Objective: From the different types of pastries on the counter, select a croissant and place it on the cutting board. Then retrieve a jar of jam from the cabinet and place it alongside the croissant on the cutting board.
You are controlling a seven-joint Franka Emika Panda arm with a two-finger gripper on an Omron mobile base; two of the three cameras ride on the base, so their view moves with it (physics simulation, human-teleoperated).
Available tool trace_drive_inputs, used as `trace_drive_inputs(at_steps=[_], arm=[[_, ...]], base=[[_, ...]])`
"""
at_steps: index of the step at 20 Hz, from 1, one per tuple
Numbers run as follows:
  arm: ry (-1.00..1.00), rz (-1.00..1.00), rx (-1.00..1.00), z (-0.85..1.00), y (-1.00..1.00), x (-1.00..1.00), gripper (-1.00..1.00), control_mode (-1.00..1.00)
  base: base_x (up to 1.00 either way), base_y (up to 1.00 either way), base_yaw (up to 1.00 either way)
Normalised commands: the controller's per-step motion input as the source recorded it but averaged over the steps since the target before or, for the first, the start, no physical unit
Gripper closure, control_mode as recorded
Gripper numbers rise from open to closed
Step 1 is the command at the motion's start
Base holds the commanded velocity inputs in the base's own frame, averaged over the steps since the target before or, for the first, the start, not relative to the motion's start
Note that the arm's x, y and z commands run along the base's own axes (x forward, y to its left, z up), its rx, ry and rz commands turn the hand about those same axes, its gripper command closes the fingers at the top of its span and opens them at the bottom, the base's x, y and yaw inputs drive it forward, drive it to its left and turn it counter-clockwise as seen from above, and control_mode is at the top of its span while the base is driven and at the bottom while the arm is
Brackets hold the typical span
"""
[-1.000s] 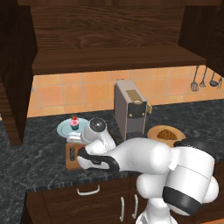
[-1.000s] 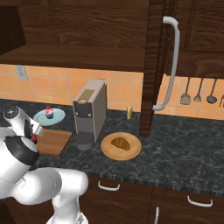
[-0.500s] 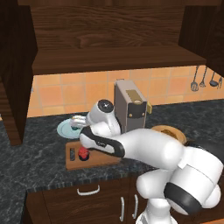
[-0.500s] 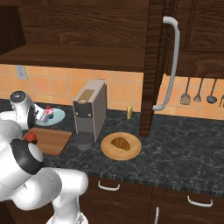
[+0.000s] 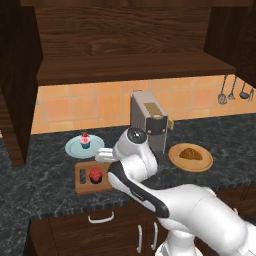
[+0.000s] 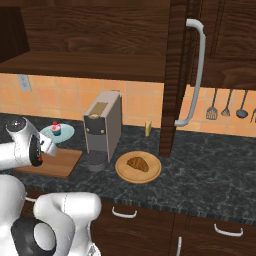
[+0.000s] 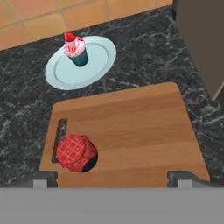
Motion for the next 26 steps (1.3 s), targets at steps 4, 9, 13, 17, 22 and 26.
trace_drive_inputs(at_steps=[4, 9, 13, 17, 22, 26], arm=[[-0.01, 0.02, 0.00, 0.01, -0.31, 0.04, -1.00, -1.00], [0.00, 0.21, 0.01, 0.48, -0.78, 0.17, -1.00, -1.00], [0.00, 0.24, 0.01, 0.75, -0.89, 0.08, -1.00, -1.00], [0.02, 0.24, 0.00, 0.72, -0.92, 0.01, -1.00, -1.00], [0.02, 0.14, 0.00, 0.34, -0.45, 0.02, -1.00, -1.00], [0.02, 0.00, -0.16, -0.51, -0.22, -0.12, -1.00, -1.00]], base=[[0.00, 0.00, 0.00], [0.00, 0.00, 0.00], [0.00, 0.00, 0.00], [0.00, 0.00, 0.00], [0.00, 0.00, 0.00], [0.00, 0.00, 0.00]])
